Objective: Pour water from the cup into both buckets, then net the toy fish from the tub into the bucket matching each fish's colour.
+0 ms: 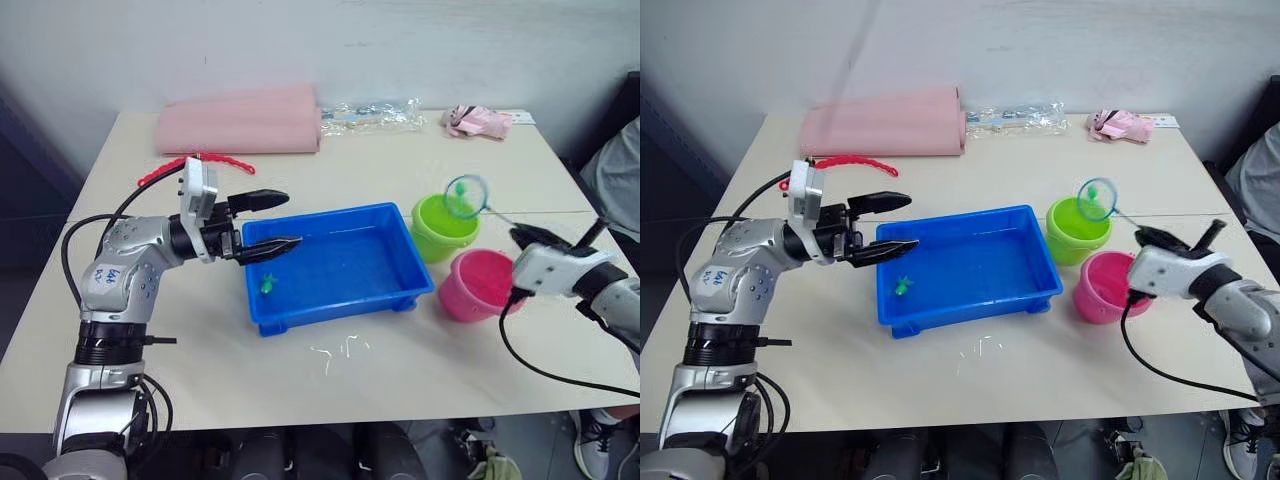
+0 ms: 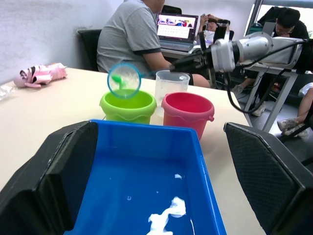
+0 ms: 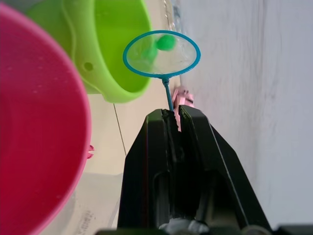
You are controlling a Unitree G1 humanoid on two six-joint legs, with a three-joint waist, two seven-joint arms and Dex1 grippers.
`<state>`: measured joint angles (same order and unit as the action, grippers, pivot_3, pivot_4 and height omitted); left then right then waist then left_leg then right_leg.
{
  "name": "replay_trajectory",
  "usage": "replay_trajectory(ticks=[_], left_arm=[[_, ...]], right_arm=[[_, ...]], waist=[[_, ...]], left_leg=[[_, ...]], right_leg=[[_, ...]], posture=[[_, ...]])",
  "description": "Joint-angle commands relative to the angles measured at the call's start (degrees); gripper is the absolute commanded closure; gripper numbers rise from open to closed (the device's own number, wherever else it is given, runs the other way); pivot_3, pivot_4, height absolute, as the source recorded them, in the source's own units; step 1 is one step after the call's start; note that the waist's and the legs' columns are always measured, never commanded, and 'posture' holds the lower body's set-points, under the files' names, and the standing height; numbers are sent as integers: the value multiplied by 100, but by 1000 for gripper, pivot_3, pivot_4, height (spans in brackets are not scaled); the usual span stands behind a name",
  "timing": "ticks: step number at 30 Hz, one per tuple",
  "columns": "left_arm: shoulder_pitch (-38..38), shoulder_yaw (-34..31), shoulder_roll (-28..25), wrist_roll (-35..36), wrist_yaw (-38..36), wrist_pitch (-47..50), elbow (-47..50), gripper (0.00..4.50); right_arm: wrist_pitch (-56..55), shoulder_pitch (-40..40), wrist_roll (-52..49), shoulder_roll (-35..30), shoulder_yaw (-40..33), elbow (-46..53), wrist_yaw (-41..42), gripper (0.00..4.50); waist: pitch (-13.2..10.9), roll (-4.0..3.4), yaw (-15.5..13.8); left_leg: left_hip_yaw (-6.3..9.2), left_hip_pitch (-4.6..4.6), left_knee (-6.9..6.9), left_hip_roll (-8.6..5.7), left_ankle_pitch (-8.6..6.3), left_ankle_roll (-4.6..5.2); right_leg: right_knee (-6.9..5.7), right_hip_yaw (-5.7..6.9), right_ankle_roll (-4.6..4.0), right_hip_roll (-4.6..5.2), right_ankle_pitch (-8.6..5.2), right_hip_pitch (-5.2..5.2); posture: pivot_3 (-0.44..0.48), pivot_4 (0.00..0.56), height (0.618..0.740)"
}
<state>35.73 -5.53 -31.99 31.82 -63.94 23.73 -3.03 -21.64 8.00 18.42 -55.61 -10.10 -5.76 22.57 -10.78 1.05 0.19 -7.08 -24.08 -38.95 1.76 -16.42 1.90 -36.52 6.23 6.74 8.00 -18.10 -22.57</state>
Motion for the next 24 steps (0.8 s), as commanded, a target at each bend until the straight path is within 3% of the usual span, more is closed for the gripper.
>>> replay_trajectory(ticks=[1, 4, 6, 10, 14, 19, 24], left_arm=[[4, -43, -10, 103, -43, -43, 128, 25], [-72, -86, -34, 80, -61, -94, 97, 25], [-123, -143, -71, 71, -80, -146, 51, 25], [-364, -426, -260, 50, -147, -353, -64, 25], [-844, -627, -595, -200, -339, -865, -219, 25], [-1364, -1011, -956, -62, -491, -951, -221, 25], [-1559, -1049, -1716, -151, -982, -747, -353, 25]], right_arm=[[-1262, -150, 1319, -612, -4, -219, -1113, 4500], [-1520, -72, 1583, -700, -59, -430, -1524, 4500], [-1600, -5, 985, -579, -96, -532, -1280, 4500], [-882, 226, -2032, -50, 52, 59, 228, 4500], [1456, 396, -4653, -66, 399, 1462, 1885, 4500], [3357, 1230, -5010, -251, 1309, 2182, 2668, 4500], [4549, 2540, -4093, 198, 2736, 1891, 3250, 4500]], waist=[[-1, -1, 3], [-1, -1, 2], [-1, -1, 3], [-1, -1, 4], [-3, -5, 80], [-3, -5, 108], [-4, -5, 135]], left_leg=[[-2, 2, 0, 0, 0, 0], [-1, 3, 0, 3, 2, -4], [-1, 3, -1, 4, 2, -4], [1, 4, -2, 4, 4, -6], [8, 14, 2, 25, 3, -9], [13, 12, -2, 28, -2, -2], [19, 1, -3, 10, -7, 2]], right_leg=[[1, -3, 0, 0, 0, -1], [2, -7, 0, -4, 0, 1], [2, -8, 0, -5, 0, 1], [11, -10, 0, -7, -1, 2], [27, -11, -2, -30, 0, 14], [7, -7, -4, -22, 0, 13], [17, 5, -15, 40, -6, -2]], posture=[[0, 150, 740], [0, 150, 740], [0, 150, 740], [0, 150, 740], [0, 150, 740], [0, 150, 740], [0, 150, 740]])
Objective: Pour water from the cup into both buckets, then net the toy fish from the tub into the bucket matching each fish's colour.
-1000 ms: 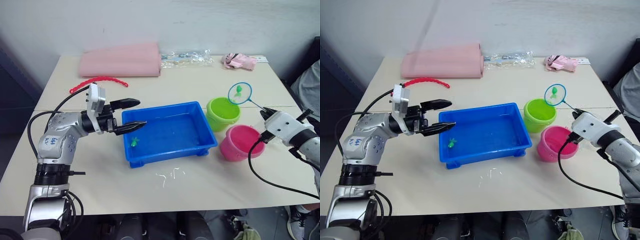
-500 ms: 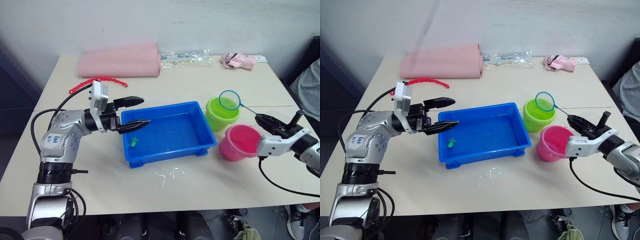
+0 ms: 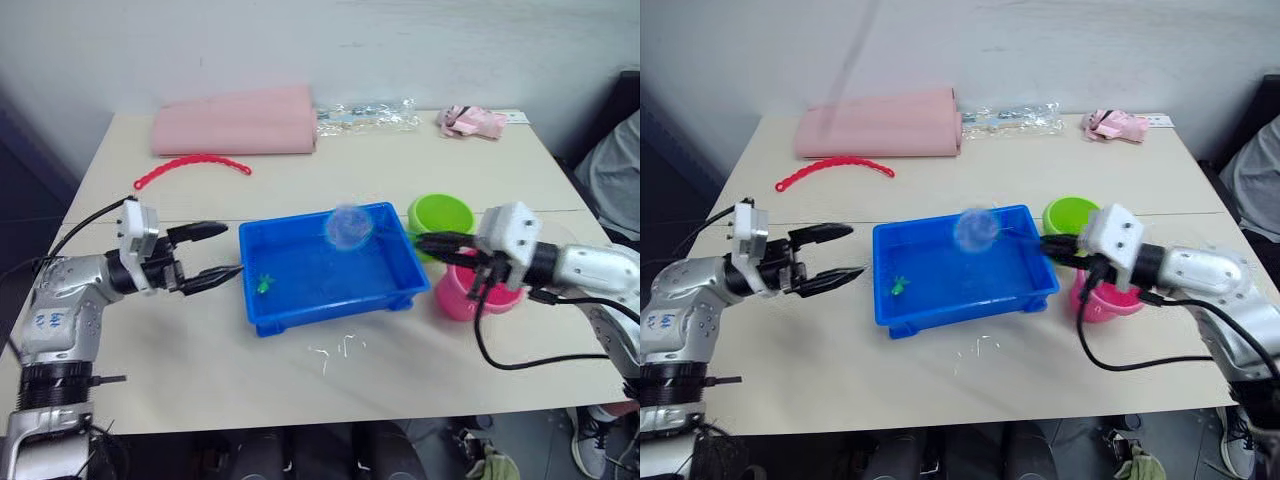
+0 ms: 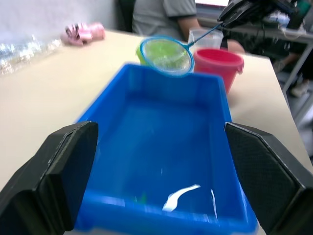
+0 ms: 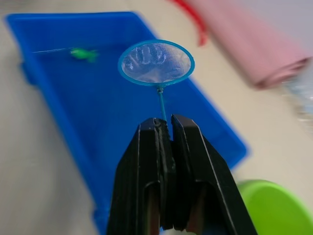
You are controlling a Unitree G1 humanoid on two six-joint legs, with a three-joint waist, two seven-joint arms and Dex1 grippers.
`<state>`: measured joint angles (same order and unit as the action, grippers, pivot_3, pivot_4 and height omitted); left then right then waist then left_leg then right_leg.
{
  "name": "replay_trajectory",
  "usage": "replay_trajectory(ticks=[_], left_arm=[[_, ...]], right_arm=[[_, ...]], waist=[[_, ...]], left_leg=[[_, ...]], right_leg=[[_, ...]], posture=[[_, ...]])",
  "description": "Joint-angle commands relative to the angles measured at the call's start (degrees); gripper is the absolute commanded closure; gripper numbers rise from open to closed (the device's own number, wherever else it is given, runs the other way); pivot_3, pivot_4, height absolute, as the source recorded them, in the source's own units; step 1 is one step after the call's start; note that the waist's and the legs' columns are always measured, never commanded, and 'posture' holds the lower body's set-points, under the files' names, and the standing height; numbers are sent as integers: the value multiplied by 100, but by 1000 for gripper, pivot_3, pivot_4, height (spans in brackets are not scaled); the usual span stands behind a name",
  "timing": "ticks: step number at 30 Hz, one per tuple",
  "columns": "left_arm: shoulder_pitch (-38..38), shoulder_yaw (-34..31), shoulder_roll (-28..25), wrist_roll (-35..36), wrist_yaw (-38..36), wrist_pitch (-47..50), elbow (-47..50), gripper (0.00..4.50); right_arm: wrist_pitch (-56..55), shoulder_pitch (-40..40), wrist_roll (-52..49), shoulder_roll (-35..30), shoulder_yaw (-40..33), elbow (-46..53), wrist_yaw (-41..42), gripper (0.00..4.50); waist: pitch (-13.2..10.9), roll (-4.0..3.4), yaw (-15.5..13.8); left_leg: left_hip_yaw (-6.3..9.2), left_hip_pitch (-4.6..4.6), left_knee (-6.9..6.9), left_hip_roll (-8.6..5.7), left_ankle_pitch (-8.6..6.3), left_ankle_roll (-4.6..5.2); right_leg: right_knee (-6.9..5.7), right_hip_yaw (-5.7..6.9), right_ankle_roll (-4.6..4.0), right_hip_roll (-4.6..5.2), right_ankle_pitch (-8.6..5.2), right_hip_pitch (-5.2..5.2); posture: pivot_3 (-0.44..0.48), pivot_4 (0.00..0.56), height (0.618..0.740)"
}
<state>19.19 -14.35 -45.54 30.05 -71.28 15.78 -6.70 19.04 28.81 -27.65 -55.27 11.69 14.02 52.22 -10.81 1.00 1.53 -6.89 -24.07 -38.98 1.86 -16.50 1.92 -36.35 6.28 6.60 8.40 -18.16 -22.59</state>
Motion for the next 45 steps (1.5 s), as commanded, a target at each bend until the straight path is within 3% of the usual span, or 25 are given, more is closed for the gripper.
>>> replay_trajectory(ticks=[1, 9, 15, 22, 33, 45], left_arm=[[131, -168, -485, 5, -295, 64, -56, 25], [389, 197, -1229, -340, -814, 21, -260, 25], [571, 365, -1157, -381, -802, 54, -216, 25], [547, 375, -1053, -337, -708, 86, -154, 25], [410, 320, -939, -314, -594, 118, -143, 25], [709, 195, -516, 68, -331, 458, -62, 25]], right_arm=[[520, 632, 749, 236, 768, -183, 401, 4500], [758, 1445, 1900, 1192, 1777, -881, 515, 4500], [941, 1457, 1920, 2060, 1835, -1008, 415, 4500], [1132, 1251, 1708, 2772, 1399, -1034, 211, 4500], [720, 712, 1313, 2739, 335, -684, 254, 4500], [753, -68, 829, 2105, -794, -29, 243, 4500]], waist=[[0, 0, -6], [-1, -2, 9], [-2, -2, 13], [-1, -1, 14], [-1, -1, 14], [-1, -1, -1]], left_leg=[[-1, -6, 0, 0, 0, 0], [-13, -13, 12, -18, -4, 4], [-24, -13, 14, -10, -3, 1], [-28, -12, 10, -8, -2, -1], [-28, -11, 12, -6, -2, -3], [-26, -11, 11, -8, -2, -3]], right_leg=[[-1, 8, -1, 1, 0, -5], [-19, 28, -4, -8, -3, -14], [-29, 27, -3, -20, -3, -22], [-40, 20, -3, -25, -3, -25], [-41, 17, -3, -29, -4, -25], [-42, 15, -3, -28, -3, -24]], posture=[[0, 150, 740], [0, 150, 740], [0, 150, 740], [0, 150, 740], [0, 150, 740], [0, 150, 740]])
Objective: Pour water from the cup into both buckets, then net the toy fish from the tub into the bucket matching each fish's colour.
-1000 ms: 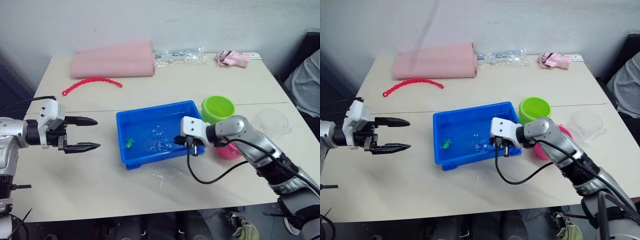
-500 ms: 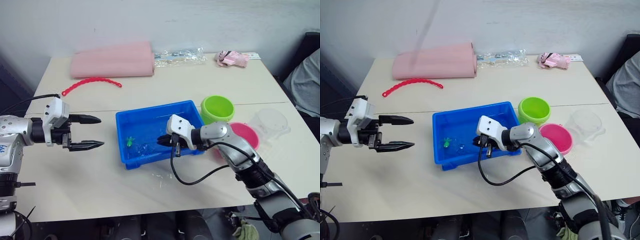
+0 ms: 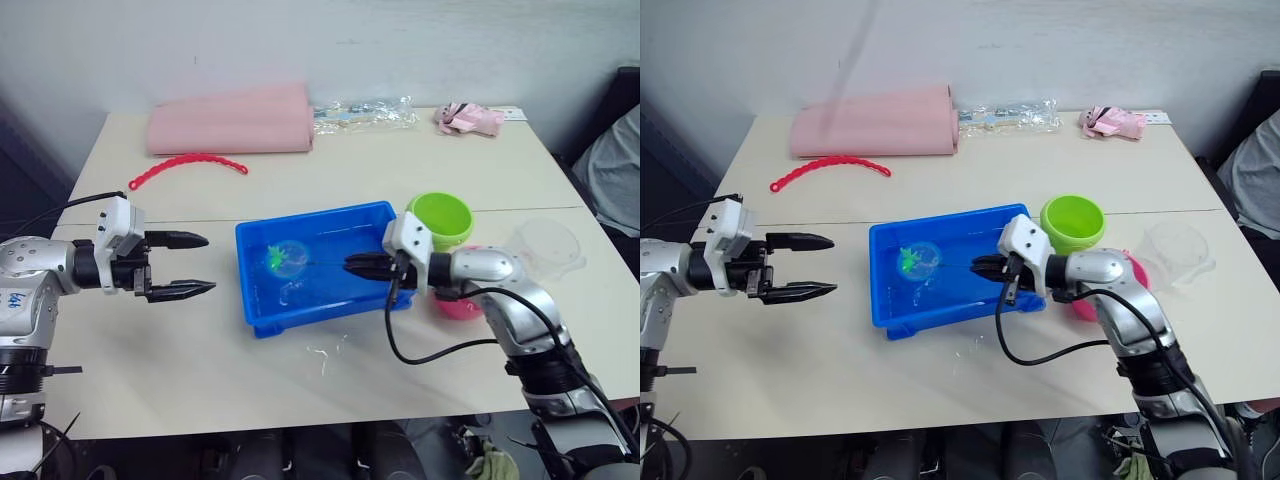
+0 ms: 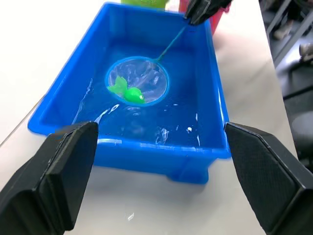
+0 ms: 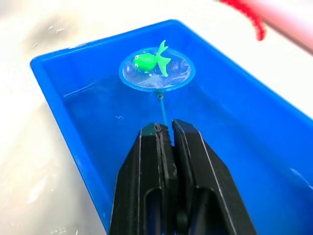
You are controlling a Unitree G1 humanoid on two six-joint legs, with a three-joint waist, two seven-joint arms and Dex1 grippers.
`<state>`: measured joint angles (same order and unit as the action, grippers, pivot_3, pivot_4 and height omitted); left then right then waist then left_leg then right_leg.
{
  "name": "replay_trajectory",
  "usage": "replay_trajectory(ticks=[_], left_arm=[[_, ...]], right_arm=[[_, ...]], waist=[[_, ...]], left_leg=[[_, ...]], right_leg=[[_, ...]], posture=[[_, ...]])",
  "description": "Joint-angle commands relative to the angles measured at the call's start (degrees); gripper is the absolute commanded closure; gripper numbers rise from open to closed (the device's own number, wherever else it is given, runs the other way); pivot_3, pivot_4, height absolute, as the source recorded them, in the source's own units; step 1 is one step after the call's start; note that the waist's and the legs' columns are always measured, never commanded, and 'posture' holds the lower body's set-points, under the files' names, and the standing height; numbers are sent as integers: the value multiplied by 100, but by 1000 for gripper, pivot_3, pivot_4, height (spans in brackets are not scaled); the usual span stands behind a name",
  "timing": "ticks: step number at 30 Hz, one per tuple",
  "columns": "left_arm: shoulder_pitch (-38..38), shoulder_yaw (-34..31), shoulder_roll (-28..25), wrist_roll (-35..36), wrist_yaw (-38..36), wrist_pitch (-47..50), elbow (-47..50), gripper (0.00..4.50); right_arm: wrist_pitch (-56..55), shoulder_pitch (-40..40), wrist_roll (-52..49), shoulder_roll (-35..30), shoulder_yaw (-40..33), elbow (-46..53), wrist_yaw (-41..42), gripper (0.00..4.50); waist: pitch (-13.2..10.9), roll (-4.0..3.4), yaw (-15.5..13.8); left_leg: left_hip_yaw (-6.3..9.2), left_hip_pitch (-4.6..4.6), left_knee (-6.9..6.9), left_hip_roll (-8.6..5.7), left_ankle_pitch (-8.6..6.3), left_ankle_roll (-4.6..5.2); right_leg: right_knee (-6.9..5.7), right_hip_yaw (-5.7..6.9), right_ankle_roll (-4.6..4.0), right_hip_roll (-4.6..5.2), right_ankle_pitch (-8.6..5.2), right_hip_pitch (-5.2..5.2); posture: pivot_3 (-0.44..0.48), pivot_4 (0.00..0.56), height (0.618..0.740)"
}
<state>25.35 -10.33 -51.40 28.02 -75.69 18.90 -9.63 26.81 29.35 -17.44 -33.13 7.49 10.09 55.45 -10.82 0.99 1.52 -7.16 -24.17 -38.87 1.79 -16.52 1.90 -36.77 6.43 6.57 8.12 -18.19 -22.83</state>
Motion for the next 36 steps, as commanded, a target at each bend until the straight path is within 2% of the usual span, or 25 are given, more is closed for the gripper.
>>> replay_trajectory(ticks=[1, 9, 12, 15, 19, 25, 32, 36], left_arm=[[88, -233, 155, 373, 175, 252, 310, 25], [410, -204, 1195, 652, 1047, 369, 685, 25], [536, -147, 1623, 676, 1301, 270, 703, 25], [472, 40, 1796, 644, 1268, 254, 769, 25], [407, 139, 1916, 590, 1217, 215, 766, 25], [439, 216, 1963, 533, 1133, 117, 681, 25], [464, 302, 2008, 495, 1090, -12, 655, 25], [492, 332, 2021, 483, 1058, -85, 619, 25]], right_arm=[[-28, -235, -238, -159, -530, 473, -136, 4500], [281, -1074, -844, -635, -2081, 1351, -607, 4500], [188, -1295, -829, -857, -2640, 1303, -747, 4500], [-255, -1498, -451, -1114, -2997, 959, -785, 4500], [-1112, -1742, 271, -1505, -2954, 424, -819, 4500], [-1884, -1843, 1018, -1738, -2795, -45, -1147, 4500], [-3954, -2133, 2394, -2332, -2469, -871, -1607, 4500], [-5141, -2193, 3374, -2786, -2374, -1510, -2325, 4500]], waist=[[0, 0, 0], [0, 1, -77], [0, 1, -87], [1, 0, -134], [1, 0, -149], [1, 0, -144], [1, 0, -149], [0, -1, -142]], left_leg=[[0, 0, 0, 0, 0, 0], [4, 1, -6, -3, 1, 3], [4, 4, -8, -1, 1, 2], [3, 8, -5, -2, 1, 2], [1, 7, -6, -4, 1, 3], [0, 8, -6, -2, 1, 2], [1, 10, -8, -1, 2, 1], [1, 11, -8, -2, 3, 1]], right_leg=[[0, 1, 0, -1, 0, 0], [1, -2, 5, 1, 3, 8], [-1, -3, 5, -1, 3, 9], [-1, -7, 5, -2, 3, 11], [6, -6, 6, -3, 4, 14], [8, -7, 7, -7, 4, 14], [19, -9, 9, -7, 5, 19], [26, -9, 10, -8, 5, 22]], posture=[[0, 150, 740], [0, 150, 740], [0, 150, 740], [0, 150, 740], [0, 150, 740], [0, 150, 740], [0, 150, 740], [0, 150, 740]])
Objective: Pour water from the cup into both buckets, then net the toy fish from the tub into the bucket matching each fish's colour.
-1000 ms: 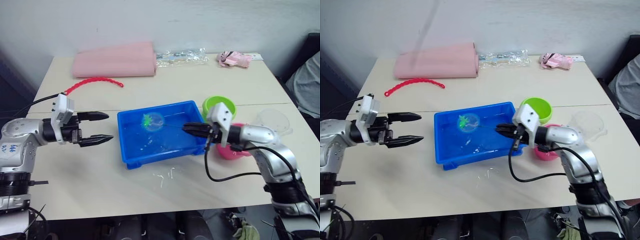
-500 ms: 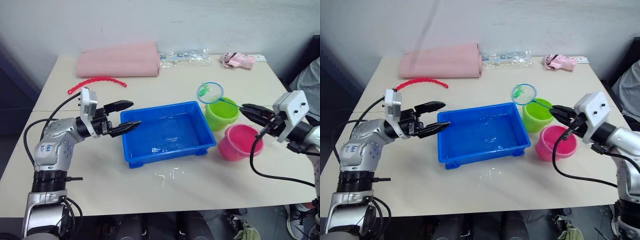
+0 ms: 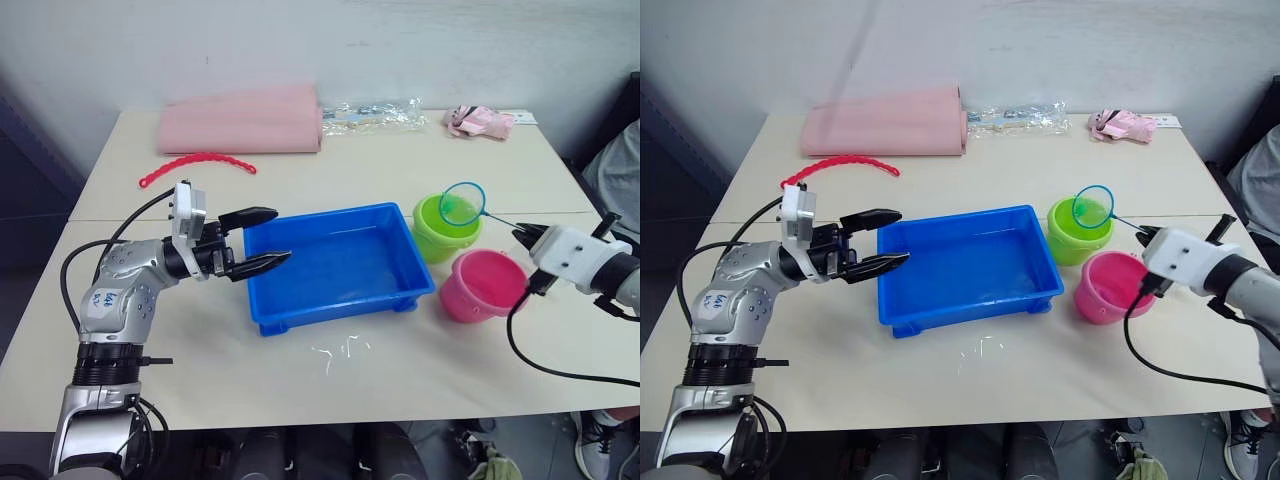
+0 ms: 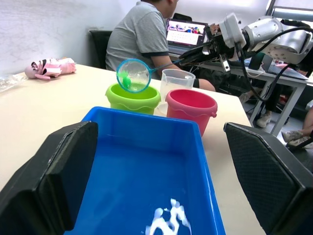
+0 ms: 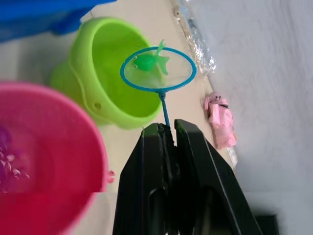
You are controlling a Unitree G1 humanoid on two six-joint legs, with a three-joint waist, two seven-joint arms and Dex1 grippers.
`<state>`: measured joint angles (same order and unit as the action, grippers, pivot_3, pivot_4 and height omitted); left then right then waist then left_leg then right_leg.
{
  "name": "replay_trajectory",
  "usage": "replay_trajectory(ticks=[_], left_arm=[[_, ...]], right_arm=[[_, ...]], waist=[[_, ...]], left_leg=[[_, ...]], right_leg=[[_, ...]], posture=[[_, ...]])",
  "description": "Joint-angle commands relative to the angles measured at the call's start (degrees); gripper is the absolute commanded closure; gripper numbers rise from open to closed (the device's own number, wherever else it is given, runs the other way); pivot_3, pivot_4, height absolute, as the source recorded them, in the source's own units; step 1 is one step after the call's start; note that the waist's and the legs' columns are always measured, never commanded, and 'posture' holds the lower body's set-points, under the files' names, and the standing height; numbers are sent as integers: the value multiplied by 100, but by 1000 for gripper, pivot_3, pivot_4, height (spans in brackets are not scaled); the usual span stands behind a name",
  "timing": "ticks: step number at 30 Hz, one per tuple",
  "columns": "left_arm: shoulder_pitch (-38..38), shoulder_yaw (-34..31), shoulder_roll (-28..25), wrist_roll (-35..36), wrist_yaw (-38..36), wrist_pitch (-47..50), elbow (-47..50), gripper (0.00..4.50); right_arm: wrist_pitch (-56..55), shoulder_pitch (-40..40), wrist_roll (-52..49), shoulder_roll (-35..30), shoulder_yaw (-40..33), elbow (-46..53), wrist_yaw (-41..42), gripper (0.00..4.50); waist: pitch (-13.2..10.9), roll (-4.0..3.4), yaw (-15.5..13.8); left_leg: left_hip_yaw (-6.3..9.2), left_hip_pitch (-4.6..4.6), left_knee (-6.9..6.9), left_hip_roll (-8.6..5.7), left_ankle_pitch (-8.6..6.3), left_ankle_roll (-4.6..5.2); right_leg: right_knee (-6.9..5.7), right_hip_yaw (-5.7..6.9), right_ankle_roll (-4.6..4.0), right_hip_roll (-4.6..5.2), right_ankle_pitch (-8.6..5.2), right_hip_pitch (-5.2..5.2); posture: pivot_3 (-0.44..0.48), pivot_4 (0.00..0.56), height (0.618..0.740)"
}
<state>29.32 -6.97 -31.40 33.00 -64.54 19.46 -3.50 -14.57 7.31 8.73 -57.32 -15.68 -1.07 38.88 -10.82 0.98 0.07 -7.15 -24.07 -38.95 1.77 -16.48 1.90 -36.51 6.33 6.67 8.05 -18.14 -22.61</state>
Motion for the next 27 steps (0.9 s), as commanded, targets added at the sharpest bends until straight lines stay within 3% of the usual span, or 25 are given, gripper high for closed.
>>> replay_trajectory(ticks=[1, 5, 12, 27], left_arm=[[101, 1, 24, -11, -60, -153, -1, 25], [161, 20, 91, 7, -127, -320, -30, 25], [204, -11, 162, 69, -128, -318, -12, 25], [254, 27, 104, -6, -299, -378, -121, 25]], right_arm=[[-1223, 30, 932, -437, -40, -504, -848, 4500], [-2357, -11, 1378, -635, 21, -1084, -1485, 4500], [-3042, 35, 2443, -926, 2, -1398, -2752, 4500], [-2894, 760, 3188, -1083, 833, -1671, -3299, 4500]], waist=[[0, 0, 7], [0, 0, 13], [-1, -2, 16], [-2, -4, 22]], left_leg=[[-1, 0, 0, 0, 0, 0], [0, 5, 0, 5, 4, -7], [-1, 7, -1, 4, 6, -9], [-1, 8, -3, 5, 7, -10]], right_leg=[[0, -1, 0, 1, 0, 0], [8, -3, 0, -4, 0, 1], [8, -9, 0, -4, 0, 1], [6, -15, -1, -7, -1, 1]], posture=[[0, 150, 740], [0, 150, 740], [0, 150, 740], [0, 150, 740]])
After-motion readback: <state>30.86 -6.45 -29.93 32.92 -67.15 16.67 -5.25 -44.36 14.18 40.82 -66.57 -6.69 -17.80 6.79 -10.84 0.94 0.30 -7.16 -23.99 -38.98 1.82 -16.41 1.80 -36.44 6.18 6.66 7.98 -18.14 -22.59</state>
